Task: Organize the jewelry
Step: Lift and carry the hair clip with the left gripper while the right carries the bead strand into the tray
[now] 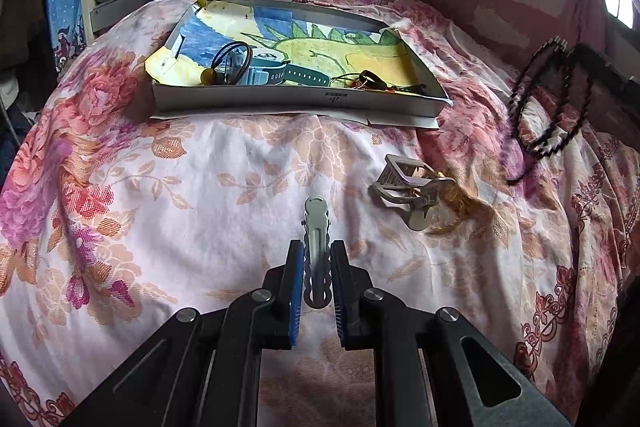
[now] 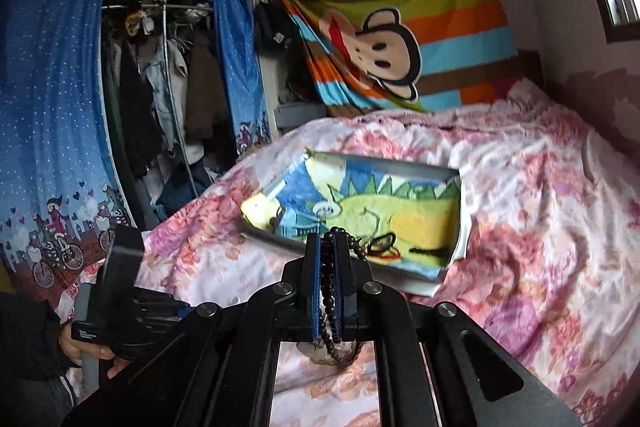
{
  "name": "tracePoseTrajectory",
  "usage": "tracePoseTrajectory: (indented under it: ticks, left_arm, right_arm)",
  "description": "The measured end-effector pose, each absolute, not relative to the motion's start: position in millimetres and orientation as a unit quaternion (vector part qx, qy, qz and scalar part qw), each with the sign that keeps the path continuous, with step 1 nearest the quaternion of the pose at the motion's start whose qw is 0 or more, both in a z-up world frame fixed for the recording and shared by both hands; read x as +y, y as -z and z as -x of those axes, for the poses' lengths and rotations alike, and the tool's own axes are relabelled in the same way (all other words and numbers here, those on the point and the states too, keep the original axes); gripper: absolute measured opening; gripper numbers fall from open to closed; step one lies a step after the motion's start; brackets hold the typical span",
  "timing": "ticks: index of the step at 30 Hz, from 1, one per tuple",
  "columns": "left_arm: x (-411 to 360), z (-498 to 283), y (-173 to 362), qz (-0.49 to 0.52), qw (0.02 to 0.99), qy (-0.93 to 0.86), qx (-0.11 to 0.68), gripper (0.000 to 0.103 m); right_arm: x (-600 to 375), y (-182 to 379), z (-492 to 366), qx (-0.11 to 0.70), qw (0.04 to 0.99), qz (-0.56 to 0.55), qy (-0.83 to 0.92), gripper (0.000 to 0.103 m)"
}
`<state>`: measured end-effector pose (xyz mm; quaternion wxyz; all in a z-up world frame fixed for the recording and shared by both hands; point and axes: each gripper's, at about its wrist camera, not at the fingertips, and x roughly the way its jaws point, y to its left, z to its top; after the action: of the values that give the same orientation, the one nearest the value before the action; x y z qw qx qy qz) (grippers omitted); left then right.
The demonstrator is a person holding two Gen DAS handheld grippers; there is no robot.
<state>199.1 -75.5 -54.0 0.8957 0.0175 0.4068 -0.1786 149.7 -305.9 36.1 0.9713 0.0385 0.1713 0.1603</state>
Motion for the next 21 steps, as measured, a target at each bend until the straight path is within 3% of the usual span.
tracePoseTrajectory:
  ticks: [9,21]
  left_arm:
    - [-73.9,-200.3,49.3,-0.009,0.898,0.18,0.401,0.013]
    - [-80.4,-261.6,-12.6,0.065,0.928,0.198,0.309,0.013]
  right_arm:
    - [-304.6,-36.8,-158.5,0.184,0.97,-0.032,-0.155,0.005]
    - [-311.9,-41.4,-248.5,0.17,0.976,-0.05,-0.124,0.006]
